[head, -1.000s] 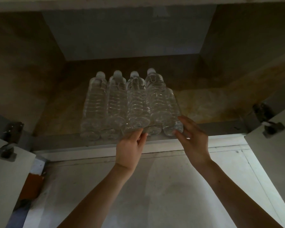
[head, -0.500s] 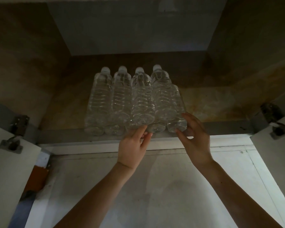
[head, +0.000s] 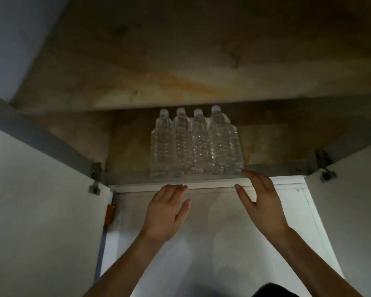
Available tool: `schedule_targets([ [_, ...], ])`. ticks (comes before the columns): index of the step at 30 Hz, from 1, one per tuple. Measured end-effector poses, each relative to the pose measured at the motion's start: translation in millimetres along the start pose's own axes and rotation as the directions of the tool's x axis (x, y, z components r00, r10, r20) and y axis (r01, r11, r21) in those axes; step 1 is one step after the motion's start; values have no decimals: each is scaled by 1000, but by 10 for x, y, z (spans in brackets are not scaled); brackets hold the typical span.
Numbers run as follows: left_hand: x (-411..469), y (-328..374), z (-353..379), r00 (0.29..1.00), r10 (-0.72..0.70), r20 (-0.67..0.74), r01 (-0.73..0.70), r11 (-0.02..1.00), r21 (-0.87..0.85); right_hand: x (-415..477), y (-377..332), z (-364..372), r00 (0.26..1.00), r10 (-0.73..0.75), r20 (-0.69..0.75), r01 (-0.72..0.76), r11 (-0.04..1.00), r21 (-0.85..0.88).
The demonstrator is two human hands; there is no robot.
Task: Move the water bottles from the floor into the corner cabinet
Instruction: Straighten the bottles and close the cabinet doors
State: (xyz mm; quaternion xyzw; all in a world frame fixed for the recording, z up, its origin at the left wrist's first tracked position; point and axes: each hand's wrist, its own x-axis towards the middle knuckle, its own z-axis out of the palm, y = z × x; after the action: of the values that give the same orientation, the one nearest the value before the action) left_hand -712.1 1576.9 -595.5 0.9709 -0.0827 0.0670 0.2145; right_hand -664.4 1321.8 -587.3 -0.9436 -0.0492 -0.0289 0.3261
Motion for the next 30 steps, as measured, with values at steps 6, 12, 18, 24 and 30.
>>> schedule_targets([
  [6,164,805,-1689,997,54,55,-55,998,25,-84,-1043,-1439,998,-62,11,63,996,-63],
  [12,200,1960,-3388,990,94,108,-90,995,-42,-431,-2223,-3058,998,-70,-3,69,992,-109],
  [18,201,2890,-5084,990,128,60,-121,986,-112,-647,-3236,-4699,996,-34,-86,20,987,-160],
  [24,112,3165,-5952,995,86,-58,-95,980,-176,-919,-3793,-5459,989,-18,-147,-7,986,-168],
  [30,-183,3168,-5806,998,8,66,5,980,-201,-1424,-3677,-5452,981,79,-180,-113,975,-190],
])
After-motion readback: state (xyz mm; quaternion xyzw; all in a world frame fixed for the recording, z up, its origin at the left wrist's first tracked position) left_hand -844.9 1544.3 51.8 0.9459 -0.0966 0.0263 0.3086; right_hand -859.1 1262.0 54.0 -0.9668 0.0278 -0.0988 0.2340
